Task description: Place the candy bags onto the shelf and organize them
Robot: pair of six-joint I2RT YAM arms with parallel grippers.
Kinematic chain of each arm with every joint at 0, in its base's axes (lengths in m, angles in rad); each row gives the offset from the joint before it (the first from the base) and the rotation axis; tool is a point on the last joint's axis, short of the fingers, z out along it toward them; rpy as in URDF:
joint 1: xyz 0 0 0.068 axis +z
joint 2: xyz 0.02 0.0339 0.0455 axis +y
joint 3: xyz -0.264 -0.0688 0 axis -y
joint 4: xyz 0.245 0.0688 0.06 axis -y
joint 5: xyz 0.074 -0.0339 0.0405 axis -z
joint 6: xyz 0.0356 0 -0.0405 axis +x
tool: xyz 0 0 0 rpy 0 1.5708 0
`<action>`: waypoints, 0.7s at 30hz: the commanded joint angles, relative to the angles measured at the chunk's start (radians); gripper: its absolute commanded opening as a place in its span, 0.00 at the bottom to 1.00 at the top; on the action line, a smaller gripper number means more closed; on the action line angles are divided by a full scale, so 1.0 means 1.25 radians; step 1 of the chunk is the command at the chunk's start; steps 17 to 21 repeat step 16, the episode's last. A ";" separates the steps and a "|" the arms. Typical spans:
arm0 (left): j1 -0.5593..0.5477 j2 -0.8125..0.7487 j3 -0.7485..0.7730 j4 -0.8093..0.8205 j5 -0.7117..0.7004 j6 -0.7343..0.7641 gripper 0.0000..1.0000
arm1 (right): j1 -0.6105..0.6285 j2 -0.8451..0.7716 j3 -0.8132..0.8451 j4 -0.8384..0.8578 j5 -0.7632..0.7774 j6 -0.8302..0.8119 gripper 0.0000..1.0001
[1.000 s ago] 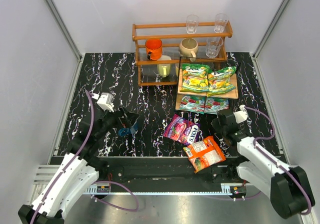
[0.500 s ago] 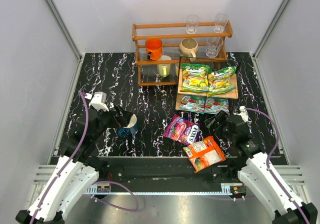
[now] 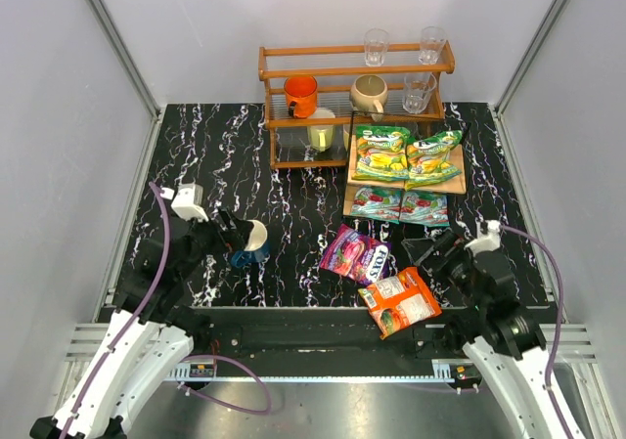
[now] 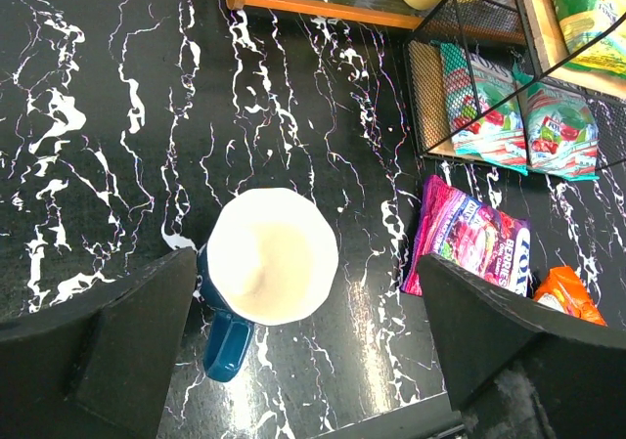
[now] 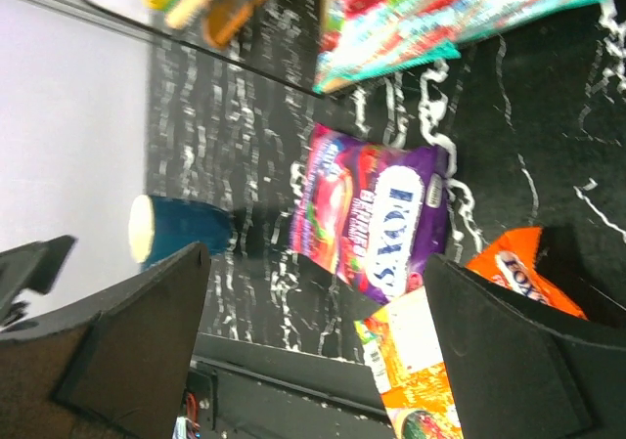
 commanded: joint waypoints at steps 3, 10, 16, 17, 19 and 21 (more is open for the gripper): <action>0.003 -0.012 0.021 0.014 -0.038 -0.007 0.99 | -0.001 -0.136 0.034 -0.004 -0.047 -0.028 1.00; 0.003 -0.058 0.010 0.014 -0.032 -0.001 0.99 | 0.000 -0.154 0.104 -0.001 0.066 -0.058 1.00; 0.002 -0.089 0.005 0.014 -0.055 -0.008 0.99 | -0.001 -0.091 0.148 -0.032 0.066 -0.090 1.00; 0.002 -0.089 0.005 0.014 -0.055 -0.008 0.99 | -0.001 -0.091 0.148 -0.032 0.066 -0.090 1.00; 0.002 -0.089 0.005 0.014 -0.055 -0.008 0.99 | -0.001 -0.091 0.148 -0.032 0.066 -0.090 1.00; 0.002 -0.089 0.005 0.014 -0.055 -0.008 0.99 | -0.001 -0.091 0.148 -0.032 0.066 -0.090 1.00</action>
